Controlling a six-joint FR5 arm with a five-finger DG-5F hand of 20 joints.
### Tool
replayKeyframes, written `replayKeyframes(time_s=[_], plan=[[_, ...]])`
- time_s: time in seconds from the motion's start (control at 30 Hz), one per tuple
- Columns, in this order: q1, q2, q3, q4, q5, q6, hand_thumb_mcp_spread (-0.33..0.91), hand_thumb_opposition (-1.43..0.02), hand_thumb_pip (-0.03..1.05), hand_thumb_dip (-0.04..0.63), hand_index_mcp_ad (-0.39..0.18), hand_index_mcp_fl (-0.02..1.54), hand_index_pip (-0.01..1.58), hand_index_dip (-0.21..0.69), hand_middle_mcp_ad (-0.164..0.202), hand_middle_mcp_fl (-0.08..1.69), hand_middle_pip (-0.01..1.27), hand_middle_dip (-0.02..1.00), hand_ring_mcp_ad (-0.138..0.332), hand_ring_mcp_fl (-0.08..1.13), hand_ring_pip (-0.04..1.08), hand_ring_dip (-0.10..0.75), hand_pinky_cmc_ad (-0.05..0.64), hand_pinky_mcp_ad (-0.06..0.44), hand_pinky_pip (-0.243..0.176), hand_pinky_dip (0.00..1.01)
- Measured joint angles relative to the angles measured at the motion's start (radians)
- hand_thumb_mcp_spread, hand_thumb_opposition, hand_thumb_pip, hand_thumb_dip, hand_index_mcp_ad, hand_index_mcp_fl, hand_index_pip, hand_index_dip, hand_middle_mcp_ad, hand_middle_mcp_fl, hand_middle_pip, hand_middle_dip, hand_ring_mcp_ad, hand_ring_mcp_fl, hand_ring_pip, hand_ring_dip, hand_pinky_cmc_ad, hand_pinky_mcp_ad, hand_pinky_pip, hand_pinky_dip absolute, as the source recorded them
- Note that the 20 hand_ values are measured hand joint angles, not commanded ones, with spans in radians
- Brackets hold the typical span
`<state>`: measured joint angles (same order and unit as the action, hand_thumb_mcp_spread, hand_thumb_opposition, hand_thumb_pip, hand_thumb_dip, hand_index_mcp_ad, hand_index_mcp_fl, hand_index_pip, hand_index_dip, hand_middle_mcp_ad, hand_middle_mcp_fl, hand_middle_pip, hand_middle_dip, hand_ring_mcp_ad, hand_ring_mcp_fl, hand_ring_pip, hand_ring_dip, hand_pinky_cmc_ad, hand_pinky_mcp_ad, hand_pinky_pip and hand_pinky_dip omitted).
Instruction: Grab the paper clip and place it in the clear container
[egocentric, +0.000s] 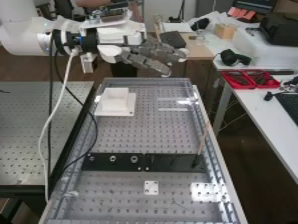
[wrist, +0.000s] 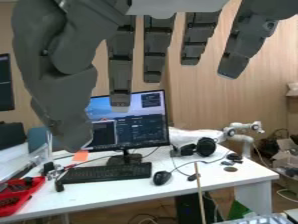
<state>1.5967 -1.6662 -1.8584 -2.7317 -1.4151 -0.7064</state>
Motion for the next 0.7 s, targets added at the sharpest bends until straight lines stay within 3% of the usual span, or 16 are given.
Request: replayKeyframes(time_s=[0.37,0.7], plan=[[0.000,0.013,-0.005,-0.031,-0.010,0.000,0.39,-0.79,0.51,0.255,-0.159,0.44,0.50,0.127,-0.016,0.24,0.12,0.22,0.101,0.03,0.10,0.086,0.358,0.278,0.017,0.19],[0.007,0.013,-0.004,-0.040,-0.018,0.019,0.39,-0.79,0.50,0.255,-0.159,0.43,0.37,0.143,-0.010,0.23,0.12,0.22,0.101,0.03,0.10,0.086,0.358,0.279,0.017,0.19]])
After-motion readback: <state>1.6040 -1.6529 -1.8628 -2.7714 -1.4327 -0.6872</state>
